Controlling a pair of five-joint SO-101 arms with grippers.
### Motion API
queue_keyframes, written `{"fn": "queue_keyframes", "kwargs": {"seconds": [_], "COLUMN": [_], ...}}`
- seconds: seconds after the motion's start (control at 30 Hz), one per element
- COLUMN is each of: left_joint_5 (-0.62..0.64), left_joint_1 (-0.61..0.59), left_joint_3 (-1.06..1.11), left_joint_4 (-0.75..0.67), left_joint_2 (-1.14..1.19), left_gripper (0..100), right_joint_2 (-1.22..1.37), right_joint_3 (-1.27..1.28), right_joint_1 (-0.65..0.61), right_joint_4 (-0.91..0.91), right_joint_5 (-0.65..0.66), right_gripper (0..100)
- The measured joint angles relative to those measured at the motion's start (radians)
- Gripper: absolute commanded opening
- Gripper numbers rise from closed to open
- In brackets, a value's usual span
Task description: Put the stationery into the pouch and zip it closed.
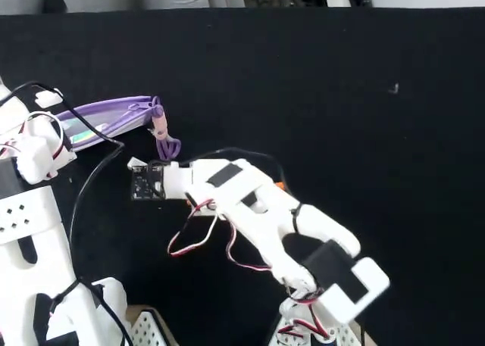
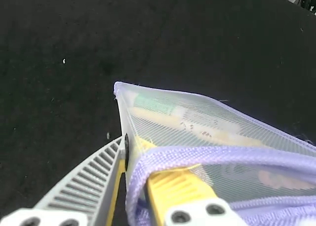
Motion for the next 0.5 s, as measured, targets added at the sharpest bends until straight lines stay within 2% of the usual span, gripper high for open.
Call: {"fn": "queue_keyframes", "kwargs": {"seconds": [0.5], "left_joint_5": [0.0], "left_joint_1": [0.0], "left_joint_3": [0.0], "left_joint_4": [0.0], "left_joint_2": [0.0], "left_gripper": [3], "right_joint_2": [0.011], "right_joint_3": [-0.135], "right_joint_1": [0.005], "right_joint_4": [0.253], "right_joint_5": [0.0], "right_gripper": [11.6]}}
